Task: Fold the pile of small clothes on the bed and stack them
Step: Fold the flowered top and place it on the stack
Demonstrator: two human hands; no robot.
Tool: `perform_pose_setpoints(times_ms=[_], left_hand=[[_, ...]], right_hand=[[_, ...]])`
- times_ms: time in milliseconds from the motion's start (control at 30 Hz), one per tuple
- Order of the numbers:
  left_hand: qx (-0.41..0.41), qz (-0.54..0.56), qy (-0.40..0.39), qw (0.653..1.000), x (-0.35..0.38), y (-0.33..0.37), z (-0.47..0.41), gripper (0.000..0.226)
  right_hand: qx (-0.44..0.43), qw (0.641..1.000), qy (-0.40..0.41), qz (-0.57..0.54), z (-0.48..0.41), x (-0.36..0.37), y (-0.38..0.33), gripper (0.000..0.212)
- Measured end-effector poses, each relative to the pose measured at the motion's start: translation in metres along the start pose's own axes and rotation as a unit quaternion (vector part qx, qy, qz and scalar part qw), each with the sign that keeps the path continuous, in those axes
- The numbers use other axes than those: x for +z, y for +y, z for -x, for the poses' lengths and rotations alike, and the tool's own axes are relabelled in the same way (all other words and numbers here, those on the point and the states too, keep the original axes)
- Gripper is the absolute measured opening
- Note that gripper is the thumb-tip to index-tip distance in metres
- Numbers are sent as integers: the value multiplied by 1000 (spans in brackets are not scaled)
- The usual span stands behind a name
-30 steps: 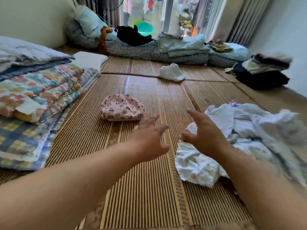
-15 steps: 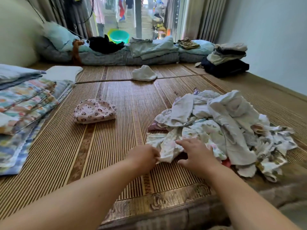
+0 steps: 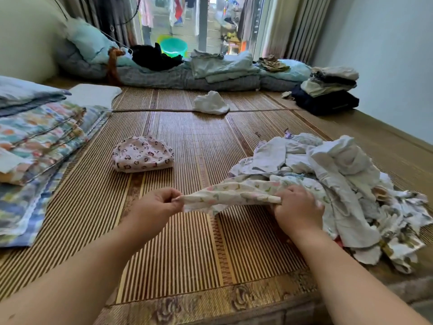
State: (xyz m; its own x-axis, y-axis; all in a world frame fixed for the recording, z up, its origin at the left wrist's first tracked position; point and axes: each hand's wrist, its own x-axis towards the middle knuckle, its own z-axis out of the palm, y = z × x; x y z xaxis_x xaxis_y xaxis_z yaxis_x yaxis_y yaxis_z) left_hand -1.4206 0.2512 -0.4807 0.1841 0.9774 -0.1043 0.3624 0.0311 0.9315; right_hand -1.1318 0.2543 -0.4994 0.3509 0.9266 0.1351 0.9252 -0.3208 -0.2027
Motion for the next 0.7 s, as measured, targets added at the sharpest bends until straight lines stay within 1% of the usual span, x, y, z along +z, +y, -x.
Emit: perform_pose_setpoints(times_ms=[67,167,233,300,400,433,467,533,567,600,633,667,700], left_hand=[[-12,0,-12,1000,-1,-5,-3,18],[-32,24,7,999,-6,-9,-11,19],[-47,42,26,998,-9,-9,-15,19],[-62,48,30,997,-10,-10,-18,17],[-80,10,15,997,-8,-13,-20,13],[-80,-20,0,997,-7,-14,-19,10],[-74,-52,-15,996,-5,-12,-18,15],[-29,-94,-48,994,3,-5,-10,58],[-1,-93,-67,993,8,1,-5,74],[31,-73,-85,993,13,6,-1,79],[53,-32,-101,993,17,6,1,72],[58,4,-101,993,21,4,2,59],[53,15,-90,994,22,2,3,44]], right_hand=[[31,996,23,-82,-7,-9,3,29],[43,976,75,-199,-10,-31,6,25],[28,963,100,-250,-8,-44,4,25],[16,944,115,-307,-2,-55,-6,29],[-24,907,126,-402,15,-68,-30,31],[-47,894,114,-431,22,-71,-40,31],[-67,882,88,-459,30,-72,-50,29],[-105,865,24,-490,47,-66,-72,25],[-136,869,0,-477,53,-58,-81,20],[-174,878,-28,-445,59,-50,-90,15],[-206,886,-60,-411,65,-42,-97,15],[-230,889,-97,-385,69,-34,-102,19],[-240,886,-135,-373,72,-29,-105,22]])
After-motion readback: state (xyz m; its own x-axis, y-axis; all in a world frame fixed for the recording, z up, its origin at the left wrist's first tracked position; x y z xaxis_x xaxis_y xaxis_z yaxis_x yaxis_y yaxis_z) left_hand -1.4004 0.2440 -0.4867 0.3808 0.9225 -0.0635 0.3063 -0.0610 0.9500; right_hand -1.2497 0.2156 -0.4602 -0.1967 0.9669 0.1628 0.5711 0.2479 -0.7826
